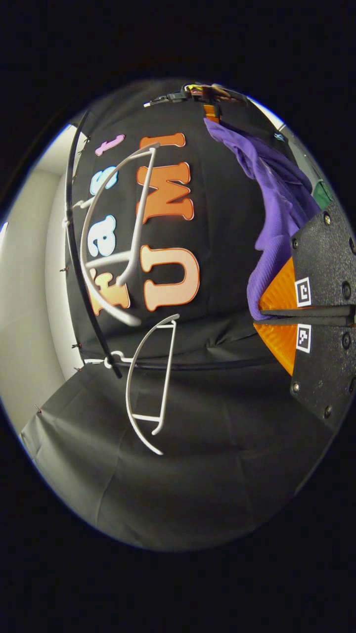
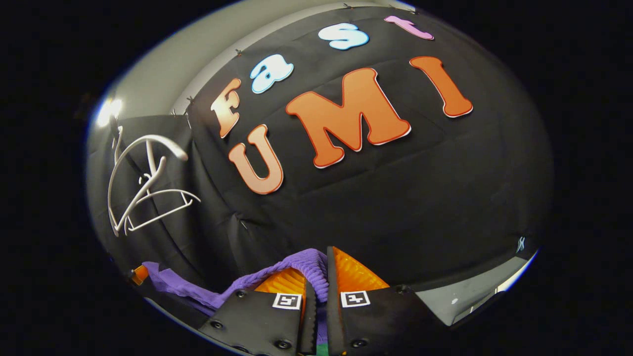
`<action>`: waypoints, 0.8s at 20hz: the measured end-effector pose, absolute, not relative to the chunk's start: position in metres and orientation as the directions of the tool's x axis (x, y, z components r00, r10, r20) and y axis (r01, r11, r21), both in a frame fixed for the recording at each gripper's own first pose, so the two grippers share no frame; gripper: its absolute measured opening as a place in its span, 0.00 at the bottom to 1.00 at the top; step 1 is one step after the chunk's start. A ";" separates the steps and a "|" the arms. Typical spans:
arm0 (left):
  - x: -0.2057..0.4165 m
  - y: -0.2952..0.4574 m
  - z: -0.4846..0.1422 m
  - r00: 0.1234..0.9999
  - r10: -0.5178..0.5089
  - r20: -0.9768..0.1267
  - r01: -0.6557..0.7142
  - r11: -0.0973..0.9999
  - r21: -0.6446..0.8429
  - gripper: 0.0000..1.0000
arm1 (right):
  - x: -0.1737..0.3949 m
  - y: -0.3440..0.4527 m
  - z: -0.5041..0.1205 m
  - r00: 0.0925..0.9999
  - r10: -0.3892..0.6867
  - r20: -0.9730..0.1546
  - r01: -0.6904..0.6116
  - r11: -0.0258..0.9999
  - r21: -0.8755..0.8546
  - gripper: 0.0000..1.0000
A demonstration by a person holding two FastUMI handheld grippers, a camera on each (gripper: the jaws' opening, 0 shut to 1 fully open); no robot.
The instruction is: Grasp the clothes on the hanger with both hands and then place them into the laundry hamper below.
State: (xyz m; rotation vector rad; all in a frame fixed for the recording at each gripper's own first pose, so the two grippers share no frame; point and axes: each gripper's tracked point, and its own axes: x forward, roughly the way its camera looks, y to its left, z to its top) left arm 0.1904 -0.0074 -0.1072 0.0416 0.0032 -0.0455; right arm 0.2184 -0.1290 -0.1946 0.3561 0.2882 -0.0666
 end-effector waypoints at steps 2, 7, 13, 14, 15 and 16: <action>0.185 -0.032 -0.117 0.996 -0.081 -0.023 0.081 0.997 0.007 0.00 | 0.199 -0.116 -0.204 0.952 -0.013 -0.305 0.119 0.935 0.333 0.16; 0.167 -0.121 -0.119 0.975 -0.218 -0.044 0.213 0.971 -0.108 0.00 | 0.161 -0.076 -0.212 0.949 0.026 -0.315 0.085 0.939 0.333 0.16; 0.142 -0.227 -0.125 0.924 -0.378 -0.060 0.370 0.922 -0.118 0.00 | 0.130 -0.044 -0.229 0.941 0.051 -0.334 0.066 0.942 0.330 0.16; 0.140 -0.236 -0.128 0.916 -0.395 -0.065 0.386 0.915 -0.120 0.00 | 0.124 -0.042 -0.234 0.942 0.050 -0.333 0.066 0.942 0.330 0.16; 0.138 -0.245 -0.132 0.910 -0.408 -0.070 0.399 0.909 -0.121 0.00 | 0.119 -0.043 -0.239 0.941 0.041 -0.335 0.074 0.943 0.325 0.16; 0.138 -0.252 -0.138 0.907 -0.414 -0.075 0.404 0.907 -0.118 0.00 | 0.114 -0.045 -0.246 0.940 0.034 -0.338 0.081 0.944 0.319 0.16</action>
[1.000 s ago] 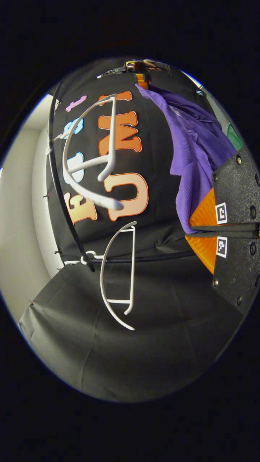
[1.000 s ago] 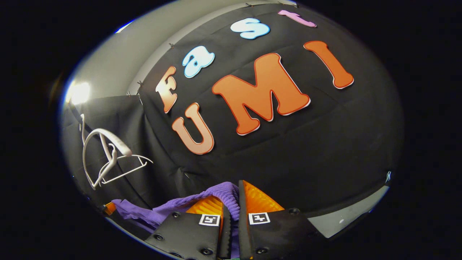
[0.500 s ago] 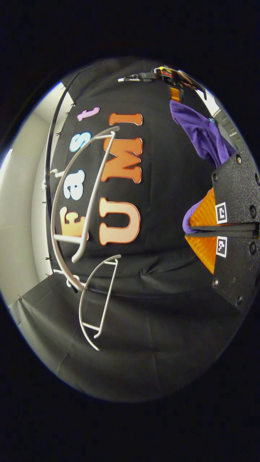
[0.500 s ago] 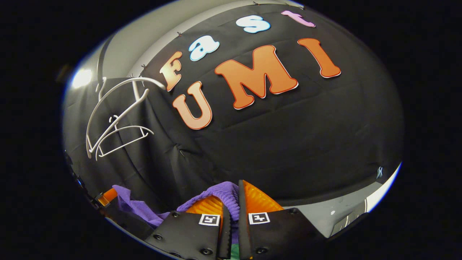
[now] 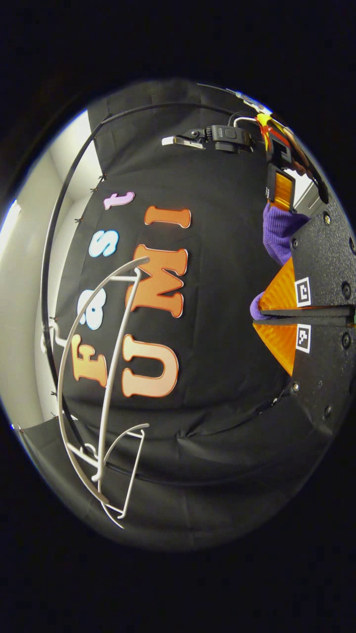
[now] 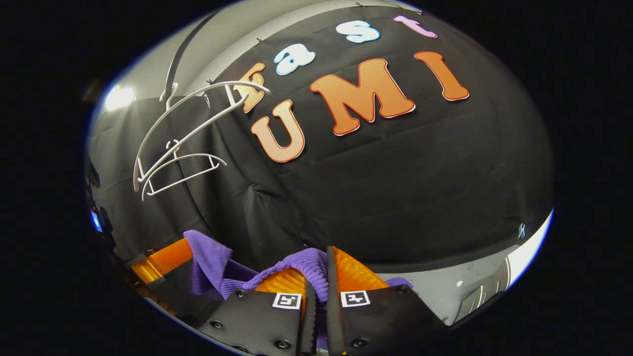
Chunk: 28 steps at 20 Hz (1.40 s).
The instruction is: Grasp the clothes on the hanger with both hands and then place them into the laundry hamper below.
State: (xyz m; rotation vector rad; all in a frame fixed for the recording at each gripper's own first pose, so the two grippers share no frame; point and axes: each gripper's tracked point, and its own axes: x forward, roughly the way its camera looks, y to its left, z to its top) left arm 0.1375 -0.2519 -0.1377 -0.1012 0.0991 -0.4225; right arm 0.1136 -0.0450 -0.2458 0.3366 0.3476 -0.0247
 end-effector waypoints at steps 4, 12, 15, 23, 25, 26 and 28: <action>0.142 -0.262 -0.173 0.899 -0.427 -0.096 0.412 0.900 -0.139 0.00 | 0.088 -0.059 -0.282 0.939 -0.028 -0.343 0.137 0.945 0.298 0.15; 0.140 -0.264 -0.318 0.864 -0.401 -0.305 0.409 0.912 -0.039 0.00 | 0.043 -0.092 -0.434 0.856 -0.159 -0.492 0.298 0.929 0.219 0.16; 0.129 -0.258 -0.374 0.828 -0.388 -0.405 0.393 0.916 -0.073 0.00 | 0.028 -0.094 -0.475 0.821 -0.187 -0.540 0.328 0.928 0.178 0.16; 0.088 -0.228 -0.492 0.754 -0.318 -0.575 0.356 0.933 -0.049 0.00 | -0.023 -0.096 -0.548 0.696 -0.221 -0.683 0.381 0.920 0.091 0.16; 0.077 -0.229 -0.520 0.713 -0.321 -0.623 0.358 0.931 -0.070 0.00 | -0.025 -0.094 -0.569 0.664 -0.224 -0.713 0.392 0.917 0.076 0.16; 0.072 -0.228 -0.533 0.692 -0.317 -0.649 0.345 0.934 -0.089 0.00 | -0.026 -0.093 -0.579 0.647 -0.223 -0.729 0.386 0.921 0.061 0.16; 0.069 -0.232 -0.554 0.643 -0.335 -0.688 0.313 0.936 -0.162 0.00 | -0.025 -0.089 -0.597 0.628 -0.217 -0.747 0.379 0.924 0.051 0.16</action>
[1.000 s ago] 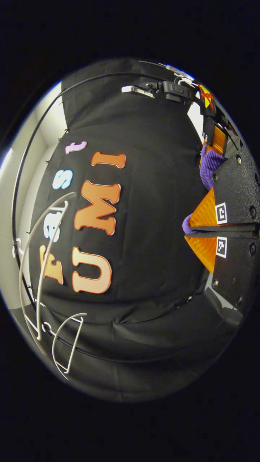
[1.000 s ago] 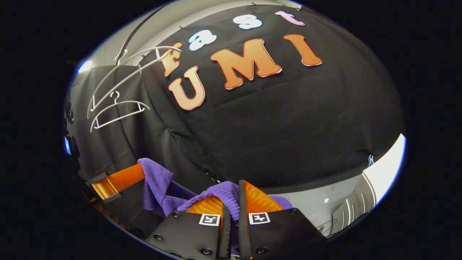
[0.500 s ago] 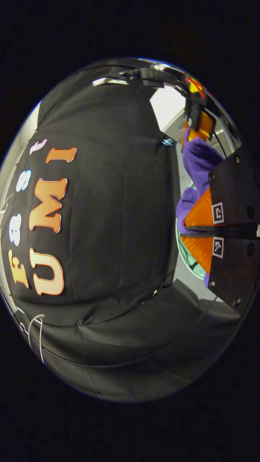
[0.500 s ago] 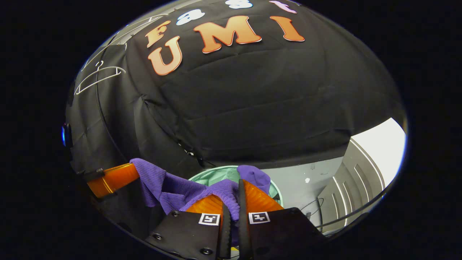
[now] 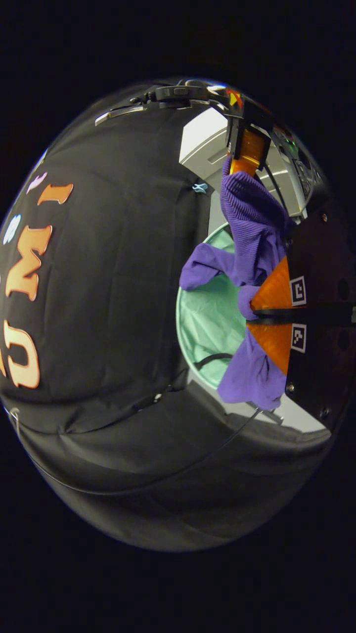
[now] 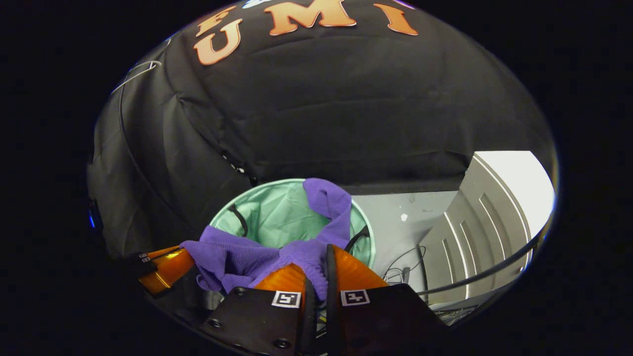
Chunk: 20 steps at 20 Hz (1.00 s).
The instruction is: Grasp the clothes on the hanger with both hands and then place them into the laundry hamper below.
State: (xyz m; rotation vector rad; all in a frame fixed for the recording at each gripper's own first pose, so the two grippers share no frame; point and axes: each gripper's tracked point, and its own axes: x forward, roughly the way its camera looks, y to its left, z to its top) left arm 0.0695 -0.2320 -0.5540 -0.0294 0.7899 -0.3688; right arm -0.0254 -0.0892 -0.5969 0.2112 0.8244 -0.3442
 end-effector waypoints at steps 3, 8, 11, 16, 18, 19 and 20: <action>0.067 -0.226 -0.577 0.606 -0.310 -0.732 0.282 0.945 -0.166 0.01 | -0.026 -0.081 -0.621 0.594 -0.201 -0.779 0.369 0.929 0.041 0.16; 0.067 -0.219 -0.621 0.529 -0.259 -0.808 0.232 0.960 -0.156 0.00 | -0.041 -0.080 -0.665 0.498 -0.181 -0.848 0.378 0.925 0.024 0.16; 0.056 -0.211 -0.642 0.477 -0.238 -0.846 0.189 0.968 -0.166 0.01 | -0.049 -0.078 -0.679 0.457 -0.162 -0.874 0.377 0.926 0.025 0.17; 0.053 -0.217 -0.648 0.441 -0.239 -0.865 0.175 0.968 -0.178 0.10 | -0.054 -0.074 -0.683 0.434 -0.153 -0.888 0.364 0.931 0.017 0.43; 0.049 -0.218 -0.647 0.420 -0.245 -0.874 0.177 0.966 -0.186 0.23 | -0.053 -0.069 -0.678 0.442 -0.147 -0.885 0.360 0.933 0.025 0.49; 0.044 -0.225 -0.648 0.412 -0.261 -0.873 0.183 0.962 -0.201 0.40 | -0.052 -0.071 -0.674 0.447 -0.152 -0.882 0.361 0.932 0.022 0.51; 0.041 -0.230 -0.644 0.412 -0.264 -0.872 0.191 0.961 -0.201 0.57 | -0.055 -0.075 -0.671 0.449 -0.154 -0.880 0.364 0.931 0.022 0.51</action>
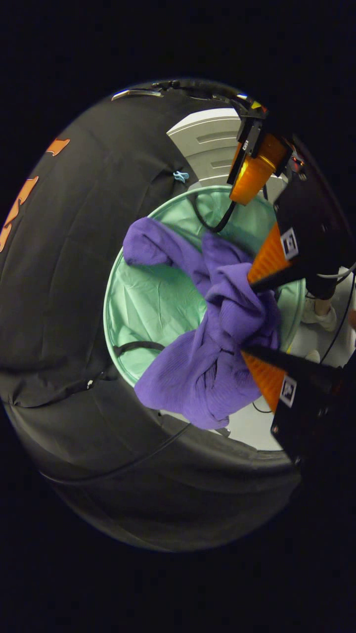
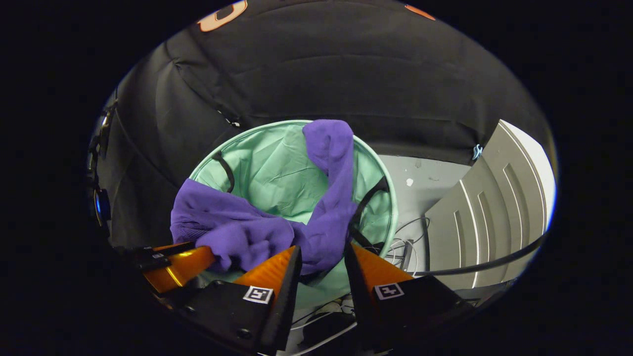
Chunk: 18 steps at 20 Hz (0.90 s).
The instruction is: Grasp the clothes on the hanger with both hands and then place them into the laundry hamper below.
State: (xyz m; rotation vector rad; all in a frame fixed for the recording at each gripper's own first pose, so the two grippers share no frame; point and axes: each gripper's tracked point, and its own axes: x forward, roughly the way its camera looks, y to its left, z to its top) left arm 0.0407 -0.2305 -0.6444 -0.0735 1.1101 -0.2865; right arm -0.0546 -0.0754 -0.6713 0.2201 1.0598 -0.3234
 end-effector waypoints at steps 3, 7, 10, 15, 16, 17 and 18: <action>0.038 -0.226 -0.638 0.431 -0.238 -0.870 0.223 0.963 -0.153 0.92 | -0.055 -0.078 -0.659 0.459 -0.167 -0.873 0.374 0.927 0.019 0.72; 0.029 -0.219 -0.622 0.451 -0.213 -0.867 0.188 0.972 -0.141 0.92 | -0.060 -0.091 -0.634 0.486 -0.213 -0.848 0.400 0.917 -0.001 1.00; 0.031 -0.209 -0.597 0.498 -0.209 -0.842 0.168 0.975 -0.143 0.92 | -0.061 -0.096 -0.602 0.531 -0.234 -0.814 0.407 0.913 0.002 0.99; 0.034 -0.206 -0.532 0.610 -0.229 -0.759 0.194 0.971 -0.137 0.92 | -0.067 -0.107 -0.535 0.619 -0.282 -0.733 0.416 0.909 0.002 0.99; 0.033 -0.206 -0.516 0.634 -0.234 -0.737 0.201 0.970 -0.135 0.92 | -0.068 -0.108 -0.519 0.638 -0.292 -0.713 0.418 0.908 0.003 0.99; 0.033 -0.208 -0.499 0.659 -0.242 -0.713 0.207 0.969 -0.137 0.92 | -0.070 -0.111 -0.502 0.655 -0.301 -0.693 0.421 0.907 0.004 0.99; 0.031 -0.209 -0.481 0.683 -0.249 -0.687 0.213 0.967 -0.139 0.92 | -0.072 -0.114 -0.484 0.672 -0.313 -0.671 0.425 0.905 0.003 0.99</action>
